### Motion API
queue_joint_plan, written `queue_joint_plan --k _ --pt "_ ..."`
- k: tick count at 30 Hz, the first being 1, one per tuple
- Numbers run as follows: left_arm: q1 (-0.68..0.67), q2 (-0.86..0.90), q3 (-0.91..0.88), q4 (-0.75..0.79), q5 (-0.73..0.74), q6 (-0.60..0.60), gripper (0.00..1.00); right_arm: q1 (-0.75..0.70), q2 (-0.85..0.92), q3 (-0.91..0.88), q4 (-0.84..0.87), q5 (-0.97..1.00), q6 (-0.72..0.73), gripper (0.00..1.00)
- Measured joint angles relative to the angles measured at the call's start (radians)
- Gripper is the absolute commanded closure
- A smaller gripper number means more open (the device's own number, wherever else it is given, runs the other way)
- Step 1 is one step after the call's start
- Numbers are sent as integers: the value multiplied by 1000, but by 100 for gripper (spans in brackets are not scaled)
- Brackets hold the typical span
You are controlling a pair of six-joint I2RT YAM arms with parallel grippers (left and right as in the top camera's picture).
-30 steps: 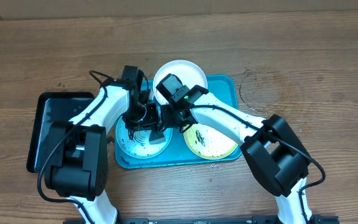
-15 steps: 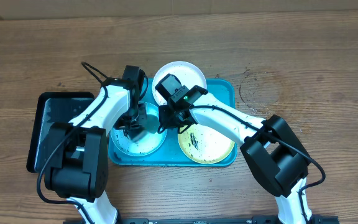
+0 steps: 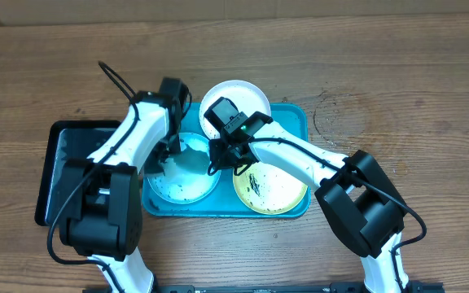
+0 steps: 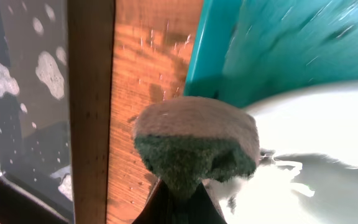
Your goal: Clean dirty plates on tray and stack at the side
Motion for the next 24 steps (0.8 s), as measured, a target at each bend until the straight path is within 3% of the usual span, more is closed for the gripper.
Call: queue_joint_plan --k 5,14,24 --pt "6 0 69 -6 137 -4 96 0 0 0 -13 5 -13 96" --pt "5 0 34 50 413 -4 96 0 0 0 -46 12 -45 96" --pt "6 0 -79 139 436 -3 96 1 -3 18 -89 25 -56 96"
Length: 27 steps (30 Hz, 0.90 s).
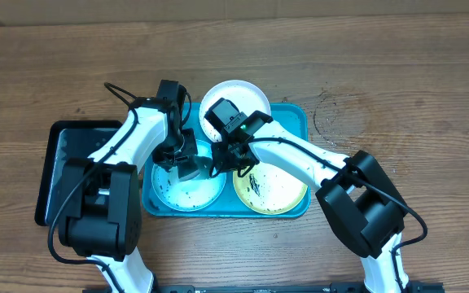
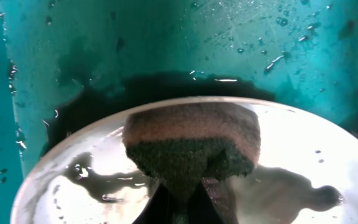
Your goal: Clean dirty plates on tray and stack at the side
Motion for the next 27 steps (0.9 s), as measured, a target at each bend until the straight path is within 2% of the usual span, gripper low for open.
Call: queue_joint_plan --k 6,12,19,21,22,27 --pt "-2 0 0 1 -41 0 96 -1 0 68 -102 104 -1 96" --pt "-2 0 12 -32 -64 0 96 -2 0 84 -110 137 0 96" --pt "-2 0 107 -143 -80 9 96 -2 0 84 -111 27 0 83" --pt "-2 0 127 -146 -80 19 96 -2 0 84 -110 2 2 70" --pt "-2 0 132 -146 -77 23 96 -2 0 84 -111 -7 3 67" --pt "-2 0 134 -162 -47 24 96 0 0 83 -105 -32 -5 61"
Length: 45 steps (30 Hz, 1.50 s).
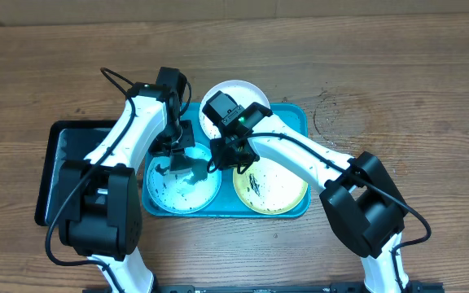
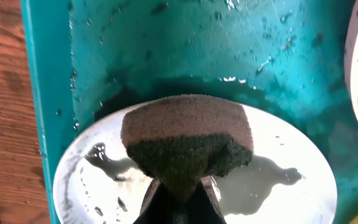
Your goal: Clean dirty plates on tray and stack at the side
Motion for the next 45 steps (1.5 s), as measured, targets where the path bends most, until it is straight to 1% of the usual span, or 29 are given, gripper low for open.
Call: queue_joint_plan --k 1,5,11,15,17,18,20,24,25,27,35,42,45 --pt "0 0 0 -4 4 0 96 0 0 -4 12 -5 -7 59" --pt "0 0 0 -32 15 3 96 5 0 -39 84 -15 -29 59" --pt "0 0 0 -58 19 3 96 13 0 -97 137 -26 -40 60" --pt "0 0 0 -58 22 3 96 12 0 -127 191 -30 -44 67" --pt "0 0 0 -61 23 3 96 12 0 -139 203 -31 -45 75" --pt "0 0 0 -63 23 3 96 12 0 -140 204 -31 -46 77" --pt "0 0 0 -67 23 3 96 12 0 -142 209 -25 -43 78" --pt "0 0 0 -66 25 3 96 13 0 -145 212 9 -43 85" --pt "0 0 0 -66 26 3 96 12 0 -145 216 21 -42 89" --pt "0 0 0 -66 26 3 96 12 0 -145 219 42 -31 91" --pt "0 0 0 -52 34 15 96 11 0 -146 235 100 14 94" --pt "0 0 -5 7 75 57 96 -2 0 -146 238 101 64 96" --pt "0 0 -39 34 93 60 96 -5 0 -146 237 101 86 96"
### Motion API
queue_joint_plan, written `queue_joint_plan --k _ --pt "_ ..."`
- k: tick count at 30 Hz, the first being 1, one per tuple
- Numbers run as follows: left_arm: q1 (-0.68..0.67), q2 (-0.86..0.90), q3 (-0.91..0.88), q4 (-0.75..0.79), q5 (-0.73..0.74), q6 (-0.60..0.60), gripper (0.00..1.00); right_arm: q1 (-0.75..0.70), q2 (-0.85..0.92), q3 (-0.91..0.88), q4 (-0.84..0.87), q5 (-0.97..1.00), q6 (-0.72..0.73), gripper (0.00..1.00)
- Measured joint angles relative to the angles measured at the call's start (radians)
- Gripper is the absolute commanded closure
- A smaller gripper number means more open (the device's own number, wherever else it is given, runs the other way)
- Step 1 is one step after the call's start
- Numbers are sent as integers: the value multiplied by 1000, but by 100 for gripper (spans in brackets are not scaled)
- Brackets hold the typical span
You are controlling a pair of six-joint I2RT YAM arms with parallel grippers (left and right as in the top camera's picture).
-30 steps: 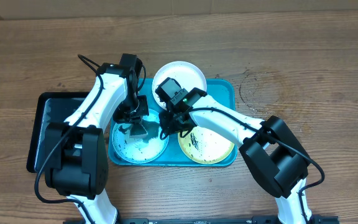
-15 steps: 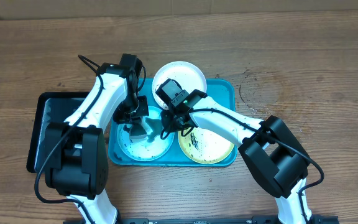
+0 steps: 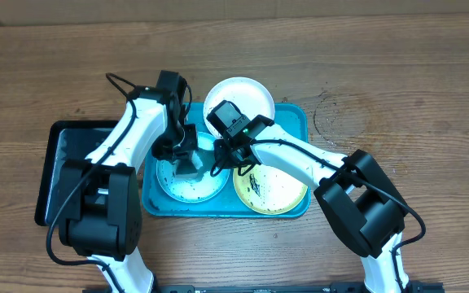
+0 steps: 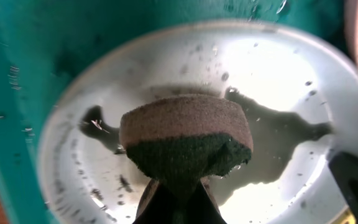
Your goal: Clean dirty plates on tray and stack at the side
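Note:
A white plate with dark specks and a wet film lies in the left half of the teal tray. My left gripper is shut on a sponge, brown on top and green beneath, which sits over the plate's middle. My right gripper is at this plate's right rim and looks shut on it; one dark finger shows at the rim. A yellow plate with dark specks lies in the tray's right half.
A clean white plate lies at the tray's far edge, partly on the wooden table. A black basin with soapy water stands left of the tray. My two arms cross over the tray's middle.
The sponge was at the far part of the speckled plate and is now over its middle. More of the plate's surface is wet. The right gripper stays at the plate's right rim.
First the sponge hung over the tray's left edge, next to the basin. Then it was at the speckled plate's far rim, then a little further onto the plate, and now over its middle. The right gripper kept to the plate's right rim throughout.

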Motion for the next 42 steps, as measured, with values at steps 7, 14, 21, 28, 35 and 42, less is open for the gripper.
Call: queue_joint_plan --k 7,14,21,28,35,42 --pt "2 0 -104 140 72 11 96 0 0 0 -3 1 21 96" --pt "2 -13 -130 141 -8 2 96 0 0 0 -5 -4 24 96" --pt "-7 -14 -148 45 -352 -115 96 2 0 0 -3 -11 25 96" --pt "-16 -11 -140 23 -477 -170 96 15 0 0 12 -48 32 96" --pt "-18 -4 -40 -28 -444 -165 96 10 0 0 -3 -25 37 96" --pt "-12 -4 5 24 -115 -46 96 -1 0 0 -3 -14 35 96"
